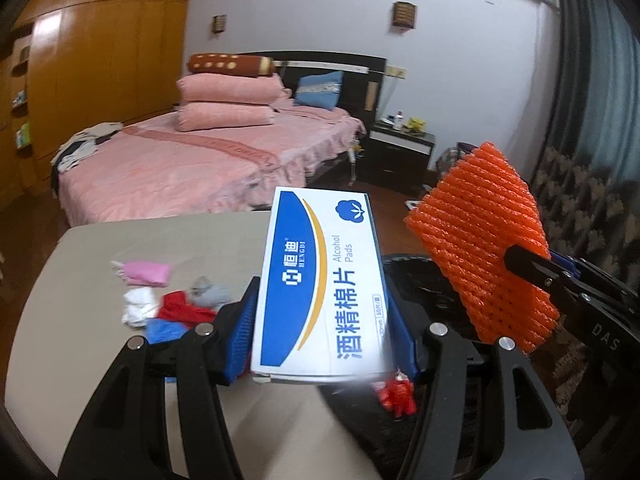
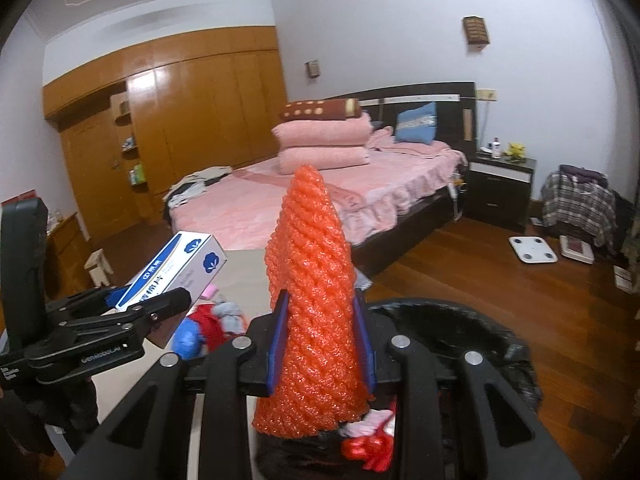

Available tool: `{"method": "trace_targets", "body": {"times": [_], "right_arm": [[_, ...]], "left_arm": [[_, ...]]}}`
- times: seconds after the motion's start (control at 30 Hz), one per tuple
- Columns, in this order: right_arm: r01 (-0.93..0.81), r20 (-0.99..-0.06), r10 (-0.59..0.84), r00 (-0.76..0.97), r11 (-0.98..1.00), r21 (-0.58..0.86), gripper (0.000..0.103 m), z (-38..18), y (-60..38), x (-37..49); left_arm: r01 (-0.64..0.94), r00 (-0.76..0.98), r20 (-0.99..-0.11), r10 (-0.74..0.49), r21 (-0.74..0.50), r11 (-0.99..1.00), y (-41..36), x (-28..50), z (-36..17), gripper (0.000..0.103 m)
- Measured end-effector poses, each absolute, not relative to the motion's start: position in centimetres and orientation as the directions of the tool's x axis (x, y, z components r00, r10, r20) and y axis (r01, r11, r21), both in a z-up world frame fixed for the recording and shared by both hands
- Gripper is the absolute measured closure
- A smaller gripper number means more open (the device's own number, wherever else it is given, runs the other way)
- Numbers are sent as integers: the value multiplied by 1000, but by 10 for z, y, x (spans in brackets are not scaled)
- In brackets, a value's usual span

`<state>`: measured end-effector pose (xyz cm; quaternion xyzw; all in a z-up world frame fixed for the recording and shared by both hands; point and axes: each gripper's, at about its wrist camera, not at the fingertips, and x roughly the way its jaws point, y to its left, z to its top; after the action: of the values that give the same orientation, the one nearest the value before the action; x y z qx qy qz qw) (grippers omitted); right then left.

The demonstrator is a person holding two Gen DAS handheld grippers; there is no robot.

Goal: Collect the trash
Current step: 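Carry the box and mesh net over the bin and open both tools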

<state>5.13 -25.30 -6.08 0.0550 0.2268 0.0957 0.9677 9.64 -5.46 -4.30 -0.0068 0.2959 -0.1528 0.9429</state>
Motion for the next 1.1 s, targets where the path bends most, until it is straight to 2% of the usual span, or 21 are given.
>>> {"method": "trace_targets", "body": {"times": [0.37,0.77,0.97,1.07,1.1], "right_arm": [[-24,-468,88,879,990,142,73,-81,-313,50],[47,-523,31,852,990,136,73,-109,-350,60],[83,-559,-21,829,993,86,56,-126,-355,68],[100,-554,-31,832,991,94,37,-127,-357,63],[103,-550,-36,835,990,91,27,-126,-358,63]], "left_arm": [[414,726,-567,-389,-90,906,-125,111,-64,47],[483,666,-605,-437,-98,870,-170,136,-90,46],[493,635,-627,-451,-119,862,-170,144,-100,32],[482,643,-626,-442,-118,868,-162,144,-96,28],[477,648,-624,-437,-115,871,-160,143,-95,25]]}}
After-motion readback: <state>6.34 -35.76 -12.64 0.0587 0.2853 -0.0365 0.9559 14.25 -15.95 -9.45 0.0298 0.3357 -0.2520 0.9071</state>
